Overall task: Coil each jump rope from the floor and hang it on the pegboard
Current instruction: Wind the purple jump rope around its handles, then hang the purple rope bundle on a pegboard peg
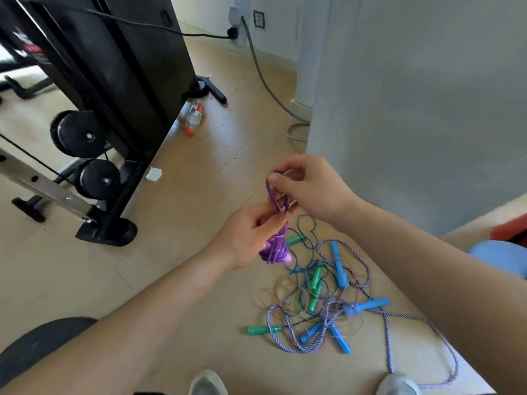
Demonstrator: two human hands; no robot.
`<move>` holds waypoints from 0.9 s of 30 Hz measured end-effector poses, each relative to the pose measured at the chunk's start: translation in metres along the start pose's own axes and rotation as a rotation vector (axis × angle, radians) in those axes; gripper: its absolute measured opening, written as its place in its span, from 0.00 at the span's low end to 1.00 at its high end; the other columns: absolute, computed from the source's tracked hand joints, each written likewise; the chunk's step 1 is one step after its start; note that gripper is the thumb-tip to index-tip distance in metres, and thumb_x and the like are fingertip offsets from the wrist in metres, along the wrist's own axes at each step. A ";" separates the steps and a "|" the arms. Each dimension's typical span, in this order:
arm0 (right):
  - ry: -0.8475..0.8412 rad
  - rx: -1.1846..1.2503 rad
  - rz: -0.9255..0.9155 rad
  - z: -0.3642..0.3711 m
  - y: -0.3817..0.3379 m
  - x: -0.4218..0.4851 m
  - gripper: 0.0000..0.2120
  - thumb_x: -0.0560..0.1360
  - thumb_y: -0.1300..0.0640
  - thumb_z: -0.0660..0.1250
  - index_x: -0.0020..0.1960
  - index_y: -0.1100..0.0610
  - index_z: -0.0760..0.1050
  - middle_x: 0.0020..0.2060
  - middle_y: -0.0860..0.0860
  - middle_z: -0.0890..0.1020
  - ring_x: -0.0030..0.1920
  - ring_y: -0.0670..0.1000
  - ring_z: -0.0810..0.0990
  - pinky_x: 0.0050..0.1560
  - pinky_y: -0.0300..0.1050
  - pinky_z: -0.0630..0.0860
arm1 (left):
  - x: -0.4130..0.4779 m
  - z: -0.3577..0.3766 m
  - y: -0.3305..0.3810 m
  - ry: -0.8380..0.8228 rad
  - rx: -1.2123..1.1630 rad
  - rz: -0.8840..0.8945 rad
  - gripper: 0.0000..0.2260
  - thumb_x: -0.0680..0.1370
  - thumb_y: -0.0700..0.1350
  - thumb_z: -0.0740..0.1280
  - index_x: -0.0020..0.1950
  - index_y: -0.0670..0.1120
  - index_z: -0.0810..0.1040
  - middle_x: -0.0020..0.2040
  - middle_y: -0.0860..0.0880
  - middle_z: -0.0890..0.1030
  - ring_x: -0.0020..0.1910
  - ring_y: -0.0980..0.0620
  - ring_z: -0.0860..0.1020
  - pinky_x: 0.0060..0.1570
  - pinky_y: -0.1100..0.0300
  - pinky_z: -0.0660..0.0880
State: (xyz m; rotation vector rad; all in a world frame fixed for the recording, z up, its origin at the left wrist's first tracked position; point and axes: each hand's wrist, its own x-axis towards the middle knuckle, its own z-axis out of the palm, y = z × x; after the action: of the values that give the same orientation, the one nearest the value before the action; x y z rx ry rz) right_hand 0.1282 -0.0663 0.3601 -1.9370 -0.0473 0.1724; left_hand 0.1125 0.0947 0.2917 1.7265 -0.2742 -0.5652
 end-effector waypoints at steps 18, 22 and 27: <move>0.030 0.276 0.437 -0.062 -0.229 0.050 0.06 0.78 0.58 0.70 0.54 0.55 0.80 0.38 0.51 0.86 0.37 0.47 0.83 0.42 0.41 0.79 | -0.004 -0.087 0.277 0.279 0.056 -0.271 0.15 0.82 0.52 0.63 0.46 0.43 0.82 0.42 0.44 0.84 0.44 0.42 0.82 0.48 0.49 0.79; 0.010 0.131 0.391 -0.088 -0.333 0.050 0.11 0.79 0.56 0.67 0.41 0.52 0.84 0.33 0.49 0.84 0.35 0.47 0.81 0.45 0.50 0.78 | -0.021 -0.124 0.380 0.254 -0.017 -0.278 0.14 0.81 0.53 0.64 0.42 0.45 0.81 0.32 0.51 0.80 0.36 0.47 0.78 0.48 0.46 0.80; 0.122 0.074 0.364 -0.111 -0.455 0.079 0.12 0.80 0.55 0.66 0.39 0.53 0.83 0.35 0.51 0.85 0.41 0.56 0.85 0.42 0.51 0.83 | -0.032 -0.188 0.491 0.276 -0.077 -0.216 0.12 0.83 0.47 0.63 0.45 0.45 0.84 0.33 0.54 0.81 0.35 0.57 0.78 0.40 0.61 0.76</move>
State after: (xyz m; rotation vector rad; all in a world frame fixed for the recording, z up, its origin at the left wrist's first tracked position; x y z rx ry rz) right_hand 0.2448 0.0060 0.8149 -1.8647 0.3895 0.2925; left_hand 0.2395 0.1541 0.7992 1.7461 0.1289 -0.4787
